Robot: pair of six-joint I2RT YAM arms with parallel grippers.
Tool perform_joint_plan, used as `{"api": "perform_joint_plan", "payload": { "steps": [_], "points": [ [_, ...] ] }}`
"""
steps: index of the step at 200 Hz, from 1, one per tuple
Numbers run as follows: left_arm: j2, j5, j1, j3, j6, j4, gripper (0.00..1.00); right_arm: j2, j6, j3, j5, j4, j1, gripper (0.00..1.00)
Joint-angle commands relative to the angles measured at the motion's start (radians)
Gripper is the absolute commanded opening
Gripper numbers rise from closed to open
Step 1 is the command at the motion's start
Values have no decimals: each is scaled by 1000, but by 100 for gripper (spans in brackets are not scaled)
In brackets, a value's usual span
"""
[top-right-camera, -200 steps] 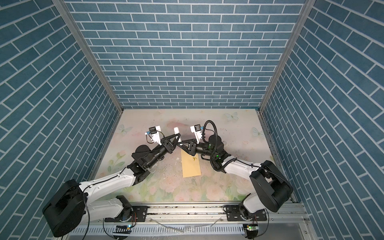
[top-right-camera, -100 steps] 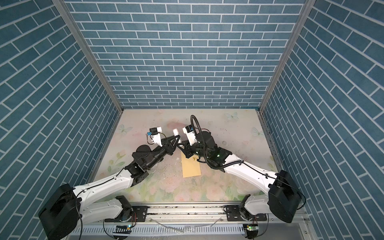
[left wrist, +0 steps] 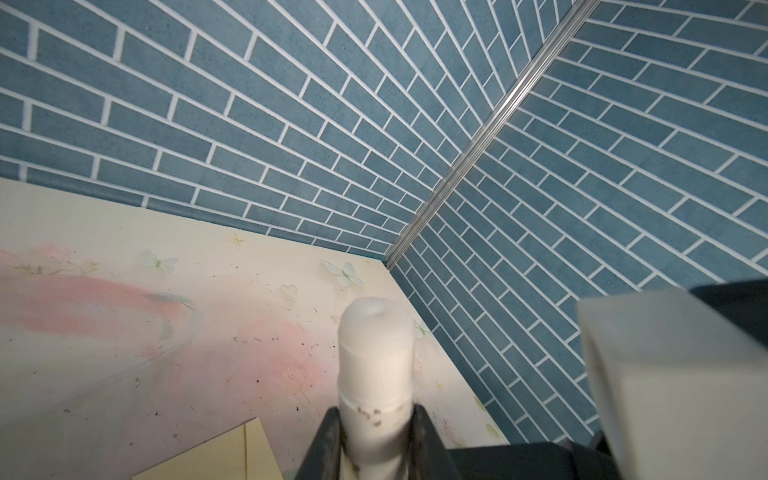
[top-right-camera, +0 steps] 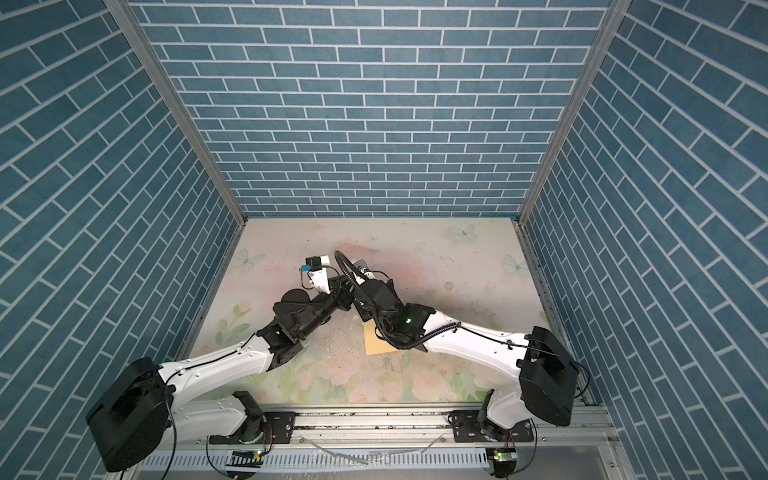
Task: Place the letter into the envelope and seal it
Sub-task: 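Move the right gripper to the glue stick held by the left gripper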
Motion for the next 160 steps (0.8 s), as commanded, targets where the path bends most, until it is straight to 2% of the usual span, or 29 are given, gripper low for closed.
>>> {"api": "perform_joint_plan", "payload": {
  "steps": [1, 32, 64, 71, 90, 122, 158, 160],
  "points": [
    [-2, 26, -16, 0, 18, -5, 0, -19, -33, 46, 101, 59, -15, 0],
    [-7, 38, -16, -3, 33, 3, 0, -45, -23, 22, -18, 75, -26, 0],
    [-22, 57, -16, -11, 58, 15, 0, -87, 21, -16, -202, 101, -66, 0],
    [-26, 61, -16, -12, 63, 17, 3, -100, 30, -28, -242, 113, -77, 0],
    [-37, 71, -16, -16, 78, 25, 13, -127, 48, -58, -351, 144, -106, 0],
    [-59, 97, -11, -18, 106, 25, 34, -155, 63, -88, -469, 158, -146, 0],
    [-103, 193, 45, -32, 112, 14, 57, -211, 86, -148, -600, 193, -209, 0],
    [-106, 199, 49, -35, 111, 15, 59, -214, 85, -151, -635, 193, -213, 0]
  ]
}}
